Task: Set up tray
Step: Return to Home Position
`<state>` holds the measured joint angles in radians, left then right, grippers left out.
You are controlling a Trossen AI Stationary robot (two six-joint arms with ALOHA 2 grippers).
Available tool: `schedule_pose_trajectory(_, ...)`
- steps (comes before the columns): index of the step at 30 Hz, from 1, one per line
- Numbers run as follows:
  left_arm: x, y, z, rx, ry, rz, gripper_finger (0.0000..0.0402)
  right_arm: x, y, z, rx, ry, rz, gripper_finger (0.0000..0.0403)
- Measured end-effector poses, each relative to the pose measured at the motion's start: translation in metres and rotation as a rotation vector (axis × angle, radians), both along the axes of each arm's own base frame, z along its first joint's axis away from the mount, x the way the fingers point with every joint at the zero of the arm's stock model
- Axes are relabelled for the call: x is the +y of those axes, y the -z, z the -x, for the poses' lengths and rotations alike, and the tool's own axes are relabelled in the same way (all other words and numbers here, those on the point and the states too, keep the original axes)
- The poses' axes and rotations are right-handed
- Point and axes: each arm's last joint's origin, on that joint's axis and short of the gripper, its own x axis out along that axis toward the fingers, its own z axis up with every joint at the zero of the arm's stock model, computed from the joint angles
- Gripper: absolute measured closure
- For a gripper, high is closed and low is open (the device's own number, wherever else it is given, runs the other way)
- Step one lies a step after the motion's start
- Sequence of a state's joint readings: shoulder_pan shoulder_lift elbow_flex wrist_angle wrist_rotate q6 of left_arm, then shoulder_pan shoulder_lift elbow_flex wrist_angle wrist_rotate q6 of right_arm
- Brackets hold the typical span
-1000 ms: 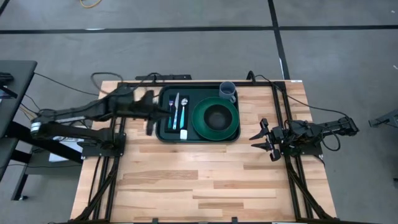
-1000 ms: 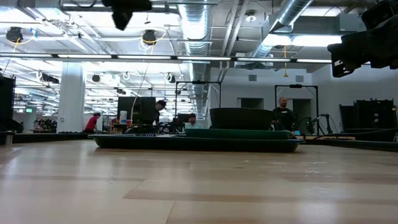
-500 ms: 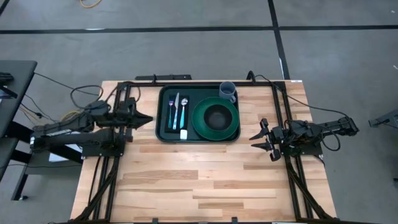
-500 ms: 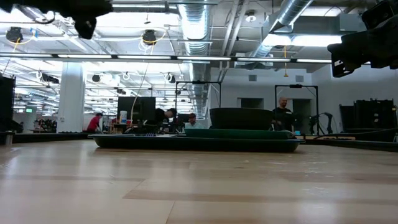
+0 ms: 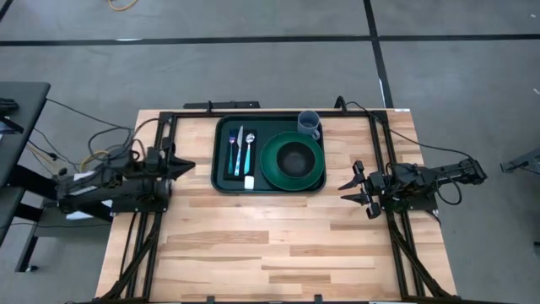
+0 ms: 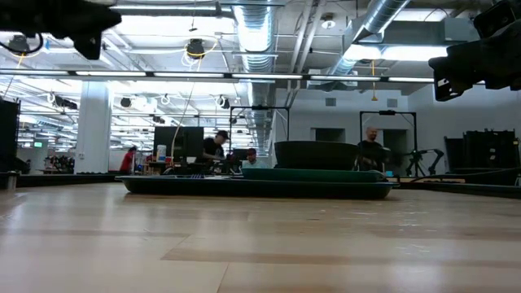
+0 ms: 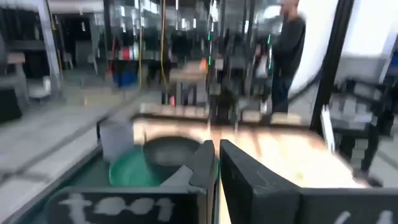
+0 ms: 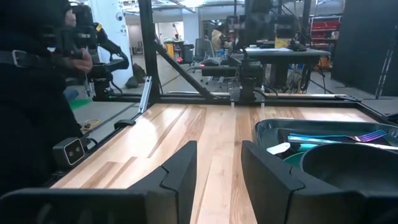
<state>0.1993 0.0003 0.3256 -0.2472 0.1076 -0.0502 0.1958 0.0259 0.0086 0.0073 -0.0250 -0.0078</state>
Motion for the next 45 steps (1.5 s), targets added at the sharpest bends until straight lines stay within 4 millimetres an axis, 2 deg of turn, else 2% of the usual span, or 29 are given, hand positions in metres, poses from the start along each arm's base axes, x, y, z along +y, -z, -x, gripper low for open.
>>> schedule_pose_trajectory(2, 0.001, 0.008, -0.003, 0.040, 0.002, -0.002, 0.0388, 0.000, 0.000, 0.000, 0.000, 0.000, 0.000, 0.0285)
schedule_pose_trajectory(5, 0.001, 0.013, -0.009, -0.018, 0.040, -0.029, 0.0388, 0.000, 0.000, 0.000, 0.000, 0.000, 0.000, 0.0285)
schedule_pose_trajectory(11, 0.004, 0.027, -0.018, -0.116, -0.001, -0.051, 0.0388, 0.000, 0.000, 0.000, 0.000, 0.000, 0.000, 0.0285)
schedule_pose_trajectory(20, 0.007, 0.065, -0.030, -0.054, -0.056, -0.101, 0.0388, 0.000, 0.000, 0.000, 0.000, 0.000, 0.000, 0.0285)
schedule_pose_trajectory(24, 0.009, 0.074, -0.031, 0.037, -0.116, -0.115, 0.0388, 0.000, 0.000, 0.000, 0.000, 0.000, 0.000, 0.0285)
schedule_pose_trajectory(29, 0.010, 0.076, -0.031, 0.060, -0.133, -0.158, 0.0388, 0.000, 0.000, 0.000, 0.000, 0.000, 0.000, 0.0285)
schedule_pose_trajectory(45, 0.010, 0.077, -0.031, 0.061, -0.128, -0.127, 0.0388, 0.000, 0.000, 0.000, 0.000, 0.000, 0.000, 0.0285)
